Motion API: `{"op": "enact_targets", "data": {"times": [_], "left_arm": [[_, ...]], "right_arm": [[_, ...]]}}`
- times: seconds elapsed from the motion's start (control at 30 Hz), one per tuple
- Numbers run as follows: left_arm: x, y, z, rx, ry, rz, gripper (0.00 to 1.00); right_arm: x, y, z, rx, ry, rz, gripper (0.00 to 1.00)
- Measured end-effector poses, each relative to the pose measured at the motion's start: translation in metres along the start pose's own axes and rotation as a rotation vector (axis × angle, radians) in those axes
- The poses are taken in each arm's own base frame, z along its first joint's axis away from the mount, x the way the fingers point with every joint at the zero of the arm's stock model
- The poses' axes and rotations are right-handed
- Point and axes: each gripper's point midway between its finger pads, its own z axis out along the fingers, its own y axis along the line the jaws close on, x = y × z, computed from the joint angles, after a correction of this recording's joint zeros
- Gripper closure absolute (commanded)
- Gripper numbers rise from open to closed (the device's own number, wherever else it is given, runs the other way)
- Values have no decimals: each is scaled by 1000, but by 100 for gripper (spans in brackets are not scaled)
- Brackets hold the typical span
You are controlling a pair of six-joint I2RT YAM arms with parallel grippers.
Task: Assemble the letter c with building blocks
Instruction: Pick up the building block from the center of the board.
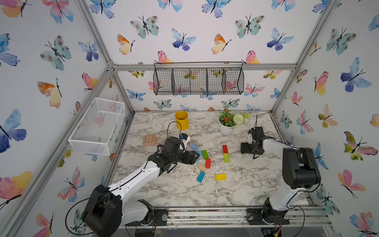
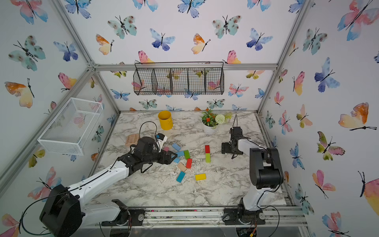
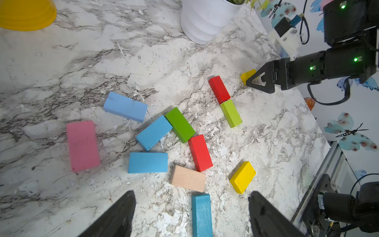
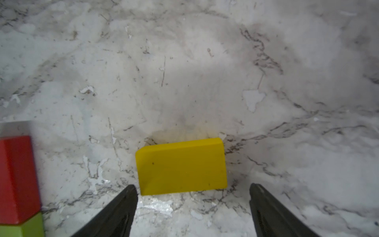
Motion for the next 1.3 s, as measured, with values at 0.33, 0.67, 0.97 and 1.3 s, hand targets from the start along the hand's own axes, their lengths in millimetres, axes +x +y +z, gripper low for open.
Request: {"op": "enact_targets", "data": {"times": [0.33,0.67,0.97,1.3], "left_arm": [[4,0,4,0,18,1,14],[7,-1,7,-1,28,3,14],[9,0,9,-4,36,1,14],[10,2,10,-13,40,-1,14]], "right_arm": [[-9,4,6,-19,-10,-12,24],[-11,11,6,-62,-16,-8,40],[-18,26,-1,-145,-40,61,52],[-34,62,-8,-207,-87,85,51]]}}
